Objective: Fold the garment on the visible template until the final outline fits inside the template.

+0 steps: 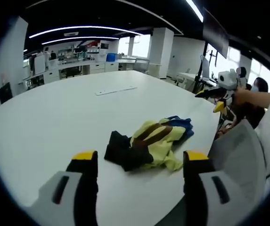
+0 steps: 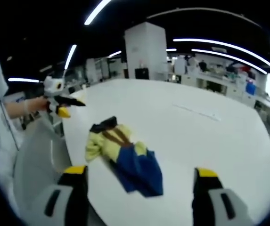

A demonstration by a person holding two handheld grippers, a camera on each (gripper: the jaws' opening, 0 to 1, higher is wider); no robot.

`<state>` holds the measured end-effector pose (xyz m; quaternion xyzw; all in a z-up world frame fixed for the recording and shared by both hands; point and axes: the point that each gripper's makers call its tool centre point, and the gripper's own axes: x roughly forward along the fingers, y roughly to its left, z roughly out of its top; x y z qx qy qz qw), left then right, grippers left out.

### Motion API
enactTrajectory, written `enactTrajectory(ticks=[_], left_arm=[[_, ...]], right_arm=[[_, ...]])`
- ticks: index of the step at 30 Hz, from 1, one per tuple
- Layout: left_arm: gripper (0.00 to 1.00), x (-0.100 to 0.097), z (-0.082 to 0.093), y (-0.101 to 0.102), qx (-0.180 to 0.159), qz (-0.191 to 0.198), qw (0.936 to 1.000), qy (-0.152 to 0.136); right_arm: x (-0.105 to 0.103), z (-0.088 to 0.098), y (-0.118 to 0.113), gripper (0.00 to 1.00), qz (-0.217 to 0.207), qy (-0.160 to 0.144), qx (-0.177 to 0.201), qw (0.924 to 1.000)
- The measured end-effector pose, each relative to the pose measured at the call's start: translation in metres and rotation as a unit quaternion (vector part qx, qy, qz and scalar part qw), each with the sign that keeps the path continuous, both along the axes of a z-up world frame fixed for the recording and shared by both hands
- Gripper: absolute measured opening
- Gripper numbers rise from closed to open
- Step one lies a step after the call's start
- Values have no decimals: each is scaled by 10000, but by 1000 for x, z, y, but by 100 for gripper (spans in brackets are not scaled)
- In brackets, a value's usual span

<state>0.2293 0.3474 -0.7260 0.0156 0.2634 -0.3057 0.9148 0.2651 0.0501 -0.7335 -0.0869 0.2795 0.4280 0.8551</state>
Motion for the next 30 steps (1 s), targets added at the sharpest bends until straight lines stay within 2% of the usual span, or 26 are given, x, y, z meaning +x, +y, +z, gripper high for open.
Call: enactTrajectory(ticks=[10,13,22,30], left_arm=[[63,8,-11,1,61,9,9999,107],[61,8,-12,-1,56,-9,9999,120],[56,16,-14,-4,35,-54,9998,168],[51,25,-21,-3,78,-178,9995,234]], right_arm=[[5,-6,-4,88,-28,90,-18,10000],[5,-6,-4,84,-17,136,11,9999],[10,-8,-2,79,-26,168,-38,9998],[16,-13,5,68,38,286,-55,9996]])
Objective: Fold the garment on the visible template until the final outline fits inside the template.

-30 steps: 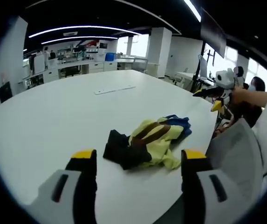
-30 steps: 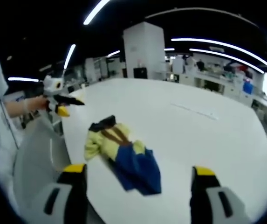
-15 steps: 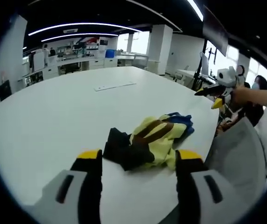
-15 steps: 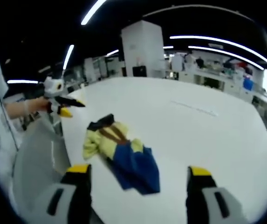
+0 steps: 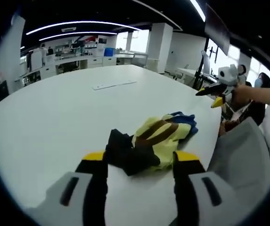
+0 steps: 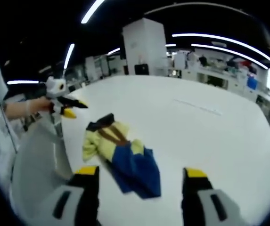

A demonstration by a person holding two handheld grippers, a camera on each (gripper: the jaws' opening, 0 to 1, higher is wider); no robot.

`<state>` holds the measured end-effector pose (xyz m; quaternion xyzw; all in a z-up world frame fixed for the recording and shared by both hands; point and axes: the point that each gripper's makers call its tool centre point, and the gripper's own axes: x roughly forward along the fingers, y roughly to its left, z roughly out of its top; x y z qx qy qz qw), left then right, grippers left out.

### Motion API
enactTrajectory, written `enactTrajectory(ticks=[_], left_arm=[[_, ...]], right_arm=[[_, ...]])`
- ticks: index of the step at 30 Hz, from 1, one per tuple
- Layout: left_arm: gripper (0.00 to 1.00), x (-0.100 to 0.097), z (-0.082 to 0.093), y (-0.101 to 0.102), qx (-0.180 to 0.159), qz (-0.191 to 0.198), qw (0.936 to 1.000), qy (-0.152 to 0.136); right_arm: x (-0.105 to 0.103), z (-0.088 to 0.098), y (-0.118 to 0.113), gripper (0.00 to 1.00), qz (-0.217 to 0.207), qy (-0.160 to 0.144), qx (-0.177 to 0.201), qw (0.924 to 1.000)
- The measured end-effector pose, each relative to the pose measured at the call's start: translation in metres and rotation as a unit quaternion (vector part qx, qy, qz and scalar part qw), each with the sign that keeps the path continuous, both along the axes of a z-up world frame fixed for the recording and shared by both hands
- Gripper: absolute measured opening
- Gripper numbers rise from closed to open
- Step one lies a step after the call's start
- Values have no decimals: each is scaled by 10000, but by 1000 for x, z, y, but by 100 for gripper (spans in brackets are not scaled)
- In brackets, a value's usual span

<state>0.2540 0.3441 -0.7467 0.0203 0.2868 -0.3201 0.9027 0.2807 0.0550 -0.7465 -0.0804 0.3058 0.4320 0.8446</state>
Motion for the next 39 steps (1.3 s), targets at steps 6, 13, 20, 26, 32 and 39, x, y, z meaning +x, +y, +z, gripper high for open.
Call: enactTrajectory(ticks=[6,13,20,26,32,39], left_arm=[[45,7,-4,-5,71,-138,9999,65],[36,15,-12,-14,34,-201,9996,186],[27,19,-23,-26,-118,-216,9992,329],[21,25,-33,-23,-81,-195,9988,443],[19,25,-39,-25,-25,-179,9981,591],[16,24,-46,-24,58,-177,9975,683]], right_arm=[[4,-7,10,58,150,135,13,9998],[7,-14,23,47,303,253,-2,9992],[11,-24,30,37,357,372,0,9987],[19,-32,35,25,409,495,10,9979],[20,-42,49,19,523,655,6,9965],[14,-55,62,16,646,798,-19,9947]])
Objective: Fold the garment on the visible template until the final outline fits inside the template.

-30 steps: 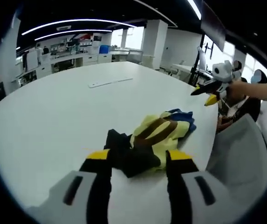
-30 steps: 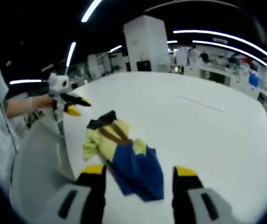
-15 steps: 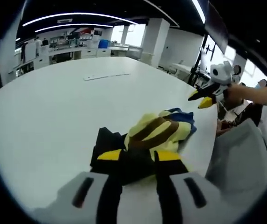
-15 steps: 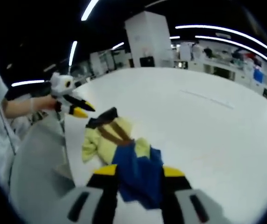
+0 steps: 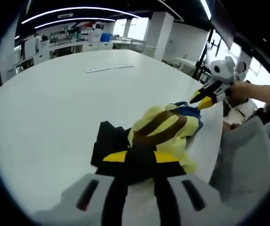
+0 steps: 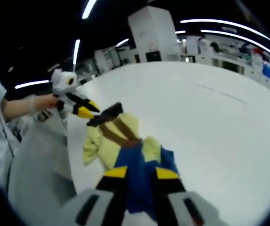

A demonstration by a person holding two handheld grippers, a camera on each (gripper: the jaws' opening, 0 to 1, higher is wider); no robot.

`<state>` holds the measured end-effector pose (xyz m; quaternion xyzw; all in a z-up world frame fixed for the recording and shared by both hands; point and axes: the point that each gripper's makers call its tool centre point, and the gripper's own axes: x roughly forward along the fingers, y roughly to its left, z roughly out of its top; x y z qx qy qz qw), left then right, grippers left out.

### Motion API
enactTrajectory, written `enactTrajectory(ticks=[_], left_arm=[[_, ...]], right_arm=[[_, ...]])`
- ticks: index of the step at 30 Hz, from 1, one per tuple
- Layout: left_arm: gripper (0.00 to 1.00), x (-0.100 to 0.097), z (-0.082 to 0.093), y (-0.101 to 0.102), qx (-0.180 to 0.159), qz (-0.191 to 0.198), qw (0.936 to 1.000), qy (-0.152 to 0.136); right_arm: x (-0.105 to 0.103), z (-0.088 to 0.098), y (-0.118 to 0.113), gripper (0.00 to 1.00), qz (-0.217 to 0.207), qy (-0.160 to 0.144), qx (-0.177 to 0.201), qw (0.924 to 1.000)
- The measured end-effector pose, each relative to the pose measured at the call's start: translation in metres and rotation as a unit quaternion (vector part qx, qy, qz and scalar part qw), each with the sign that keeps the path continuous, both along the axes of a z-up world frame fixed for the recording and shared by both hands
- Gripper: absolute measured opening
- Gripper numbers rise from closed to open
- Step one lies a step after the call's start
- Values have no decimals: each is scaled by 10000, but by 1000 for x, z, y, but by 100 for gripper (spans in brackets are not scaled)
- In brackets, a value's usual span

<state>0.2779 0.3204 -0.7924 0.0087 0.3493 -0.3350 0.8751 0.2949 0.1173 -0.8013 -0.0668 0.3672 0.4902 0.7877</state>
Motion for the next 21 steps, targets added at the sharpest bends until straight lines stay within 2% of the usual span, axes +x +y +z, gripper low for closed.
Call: enactTrajectory(ticks=[10,15,21], left_arm=[[13,-6,-9,4,-27,41,9998,196],[10,-7,-10,6,-85,77,9996,246],[4,-8,-10,6,-101,103,9996,242]], right_arm=[[-7,-9,-4,9,59,184,-62,9998],[-7,-8,-7,0,3,170,-51,9998],[-8,-7,-8,0,-42,151,-35,9999]])
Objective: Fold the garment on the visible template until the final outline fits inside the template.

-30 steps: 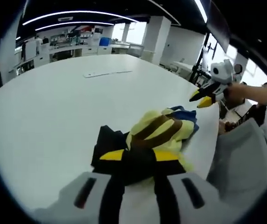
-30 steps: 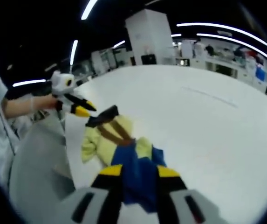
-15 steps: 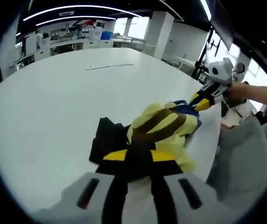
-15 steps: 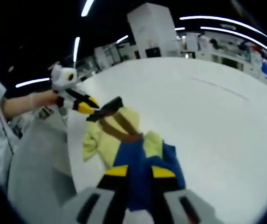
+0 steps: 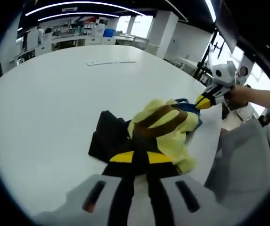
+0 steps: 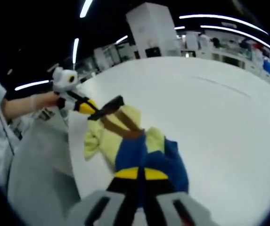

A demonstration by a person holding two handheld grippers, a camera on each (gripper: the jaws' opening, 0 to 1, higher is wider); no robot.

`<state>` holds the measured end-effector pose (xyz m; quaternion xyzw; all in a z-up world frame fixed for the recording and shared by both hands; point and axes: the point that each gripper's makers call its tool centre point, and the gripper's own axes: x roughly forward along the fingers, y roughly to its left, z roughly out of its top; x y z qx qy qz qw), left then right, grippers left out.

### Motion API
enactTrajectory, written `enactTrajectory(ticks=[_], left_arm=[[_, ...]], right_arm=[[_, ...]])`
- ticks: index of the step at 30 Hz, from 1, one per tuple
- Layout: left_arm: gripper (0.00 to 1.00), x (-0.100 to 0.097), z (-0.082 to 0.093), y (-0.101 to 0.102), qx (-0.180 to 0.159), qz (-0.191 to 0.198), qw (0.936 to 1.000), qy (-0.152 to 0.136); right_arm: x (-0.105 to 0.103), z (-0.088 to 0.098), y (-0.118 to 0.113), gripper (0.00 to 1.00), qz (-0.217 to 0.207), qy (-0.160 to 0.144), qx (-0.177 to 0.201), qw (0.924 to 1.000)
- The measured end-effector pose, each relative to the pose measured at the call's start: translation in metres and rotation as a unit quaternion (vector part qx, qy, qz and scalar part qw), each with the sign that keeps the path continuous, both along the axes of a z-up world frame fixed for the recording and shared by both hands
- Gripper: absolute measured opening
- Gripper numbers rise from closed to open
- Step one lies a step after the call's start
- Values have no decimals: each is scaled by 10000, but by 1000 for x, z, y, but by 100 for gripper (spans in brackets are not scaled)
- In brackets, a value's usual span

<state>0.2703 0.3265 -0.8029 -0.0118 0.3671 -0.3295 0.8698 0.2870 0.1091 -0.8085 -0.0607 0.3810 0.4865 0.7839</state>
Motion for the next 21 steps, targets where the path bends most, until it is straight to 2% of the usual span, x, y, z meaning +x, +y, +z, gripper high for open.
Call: enactTrajectory(ticks=[8,13,21], left_arm=[[0,-2,3,2,-78,129,9999,-13],[0,-2,12,7,-151,219,9996,-101],[0,-1,38,13,-235,240,9987,-385]], right_arm=[[1,10,-5,0,-95,-190,53,9998],[4,23,-9,0,-241,-315,195,9990],[9,45,-15,0,-422,-547,381,9969]])
